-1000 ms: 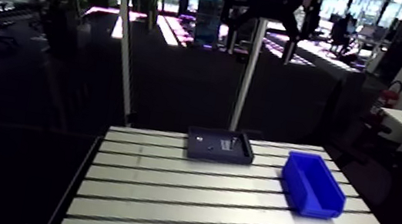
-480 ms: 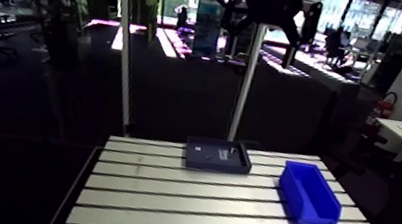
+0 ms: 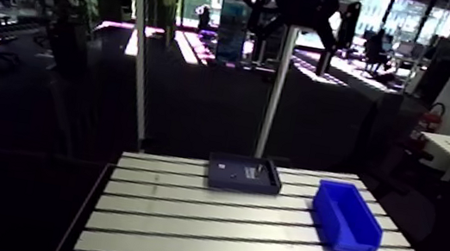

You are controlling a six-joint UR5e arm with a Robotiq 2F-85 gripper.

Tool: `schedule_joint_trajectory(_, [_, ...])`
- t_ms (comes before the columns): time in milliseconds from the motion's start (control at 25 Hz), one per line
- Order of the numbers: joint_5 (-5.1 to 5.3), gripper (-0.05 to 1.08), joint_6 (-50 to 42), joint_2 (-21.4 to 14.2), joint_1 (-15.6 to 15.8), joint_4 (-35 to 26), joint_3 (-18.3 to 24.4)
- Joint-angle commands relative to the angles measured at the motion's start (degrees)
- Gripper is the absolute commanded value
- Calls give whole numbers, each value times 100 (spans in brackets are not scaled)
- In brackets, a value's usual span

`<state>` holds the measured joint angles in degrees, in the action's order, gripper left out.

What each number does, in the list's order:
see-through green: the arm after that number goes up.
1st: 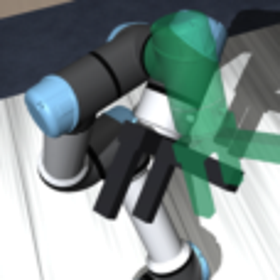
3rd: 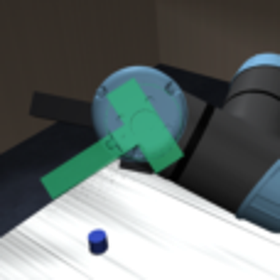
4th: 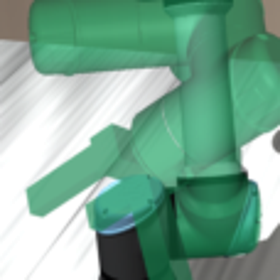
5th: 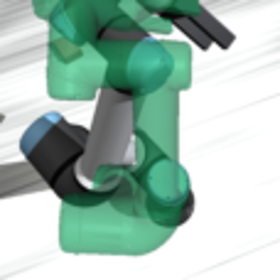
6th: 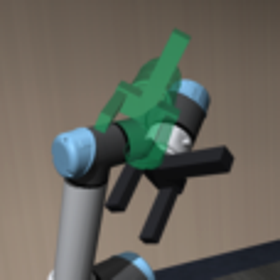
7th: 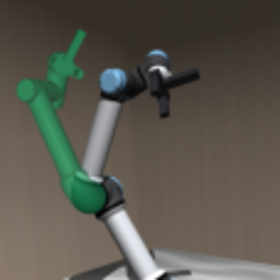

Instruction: Pick up the M10 bolt from the tray and put it into the blue bin.

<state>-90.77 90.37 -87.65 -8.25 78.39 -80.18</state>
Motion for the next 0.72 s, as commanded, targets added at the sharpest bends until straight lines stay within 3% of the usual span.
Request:
schedule_joint_trajectory(40, [20,1,-288,112,-10,198,-11])
schedule_joint_trajectory(360, [12,1,-525,552,-1,1227,-81])
schedule_joint_trajectory(720, [-32,1,-525,1255,-1,1860,-99])
